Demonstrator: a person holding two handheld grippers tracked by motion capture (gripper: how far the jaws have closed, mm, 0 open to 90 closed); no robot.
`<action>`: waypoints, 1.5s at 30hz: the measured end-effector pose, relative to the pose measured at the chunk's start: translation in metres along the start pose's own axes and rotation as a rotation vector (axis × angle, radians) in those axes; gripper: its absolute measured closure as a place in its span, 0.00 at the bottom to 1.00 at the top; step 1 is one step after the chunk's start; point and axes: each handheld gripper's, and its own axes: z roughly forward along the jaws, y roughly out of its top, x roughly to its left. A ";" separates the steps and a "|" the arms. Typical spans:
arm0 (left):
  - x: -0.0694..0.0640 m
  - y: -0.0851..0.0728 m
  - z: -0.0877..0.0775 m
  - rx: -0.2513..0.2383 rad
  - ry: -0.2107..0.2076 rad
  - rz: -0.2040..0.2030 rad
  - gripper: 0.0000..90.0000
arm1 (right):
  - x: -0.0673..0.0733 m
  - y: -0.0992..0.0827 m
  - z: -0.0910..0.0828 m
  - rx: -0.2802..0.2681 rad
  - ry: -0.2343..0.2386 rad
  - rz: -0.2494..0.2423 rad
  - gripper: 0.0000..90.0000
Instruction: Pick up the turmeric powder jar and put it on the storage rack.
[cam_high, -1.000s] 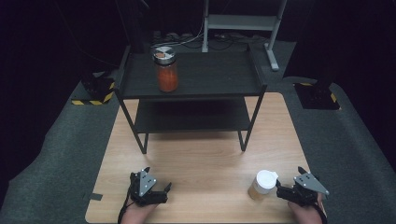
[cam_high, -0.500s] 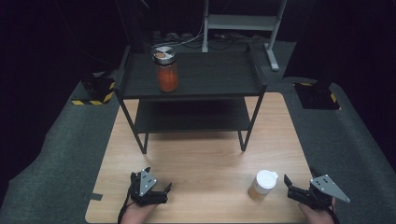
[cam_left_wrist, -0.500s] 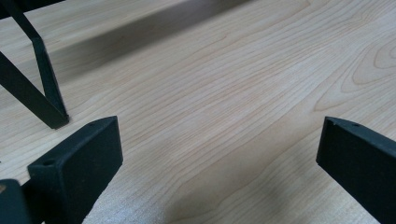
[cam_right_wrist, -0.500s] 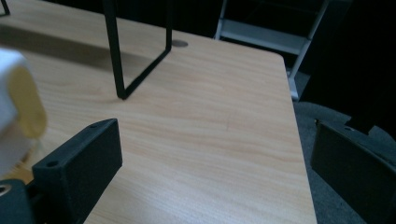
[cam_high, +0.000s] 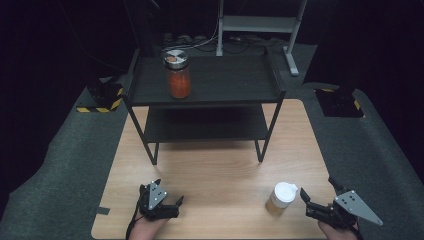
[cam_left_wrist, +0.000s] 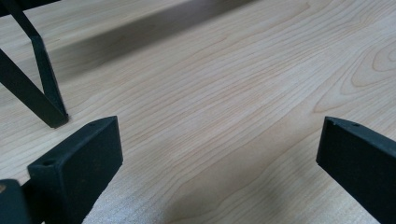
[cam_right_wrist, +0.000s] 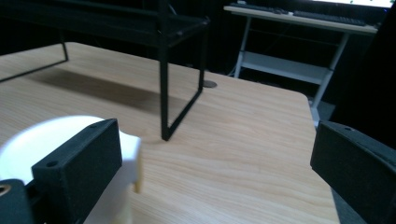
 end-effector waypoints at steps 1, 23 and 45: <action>0.000 0.000 0.000 -0.001 -0.001 -0.002 0.01 | 0.001 0.001 -0.001 -0.004 0.008 -0.001 0.02; 0.002 -0.001 0.000 -0.005 -0.012 0.000 0.01 | 0.031 -0.006 0.008 0.016 0.113 -0.011 0.00; 0.002 -0.001 0.000 -0.004 -0.014 0.007 0.01 | 0.043 -0.032 0.024 0.070 0.134 0.026 0.06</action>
